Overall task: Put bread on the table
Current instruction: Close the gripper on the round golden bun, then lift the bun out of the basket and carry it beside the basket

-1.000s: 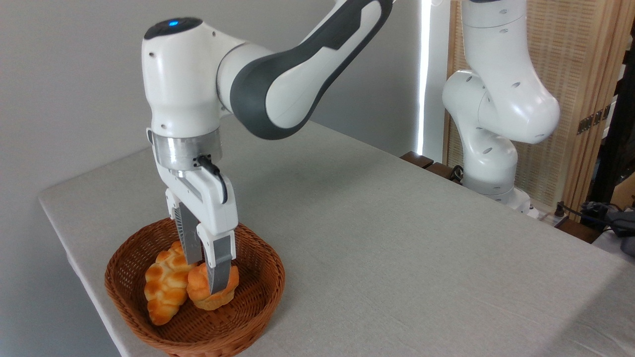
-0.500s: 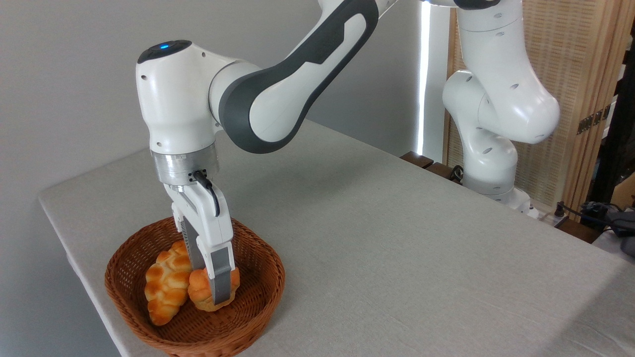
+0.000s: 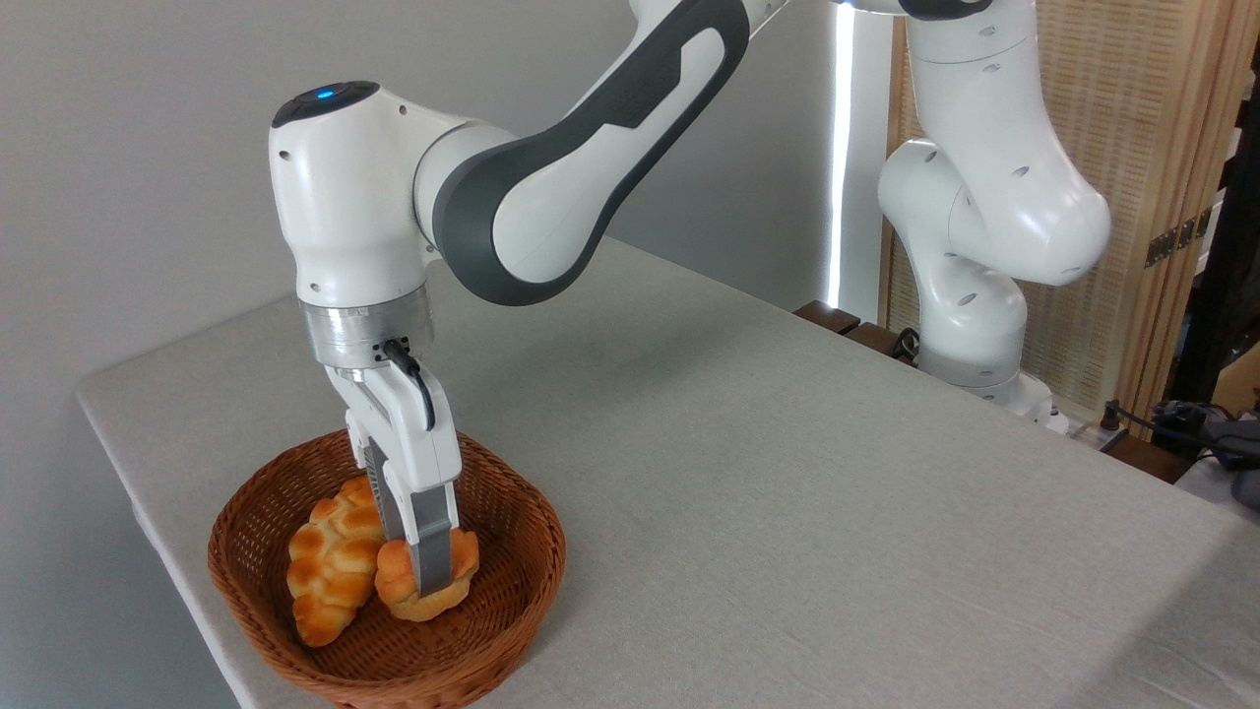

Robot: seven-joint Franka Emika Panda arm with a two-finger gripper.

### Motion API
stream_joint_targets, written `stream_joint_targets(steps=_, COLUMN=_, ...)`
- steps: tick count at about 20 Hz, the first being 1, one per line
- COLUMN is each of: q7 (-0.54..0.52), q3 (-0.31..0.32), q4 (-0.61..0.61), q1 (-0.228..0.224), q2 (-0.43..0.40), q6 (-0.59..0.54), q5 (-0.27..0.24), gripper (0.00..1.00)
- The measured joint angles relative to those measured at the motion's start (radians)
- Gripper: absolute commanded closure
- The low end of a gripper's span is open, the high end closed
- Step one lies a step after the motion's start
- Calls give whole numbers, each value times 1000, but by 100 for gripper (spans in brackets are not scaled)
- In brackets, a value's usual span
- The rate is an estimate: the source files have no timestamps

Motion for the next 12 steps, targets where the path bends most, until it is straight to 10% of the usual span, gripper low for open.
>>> stream_joint_targets(steps=12, q7=-10, q3=6, q4=17, q1=9, q2=-98, q6=0, q5=-34, gripper=48)
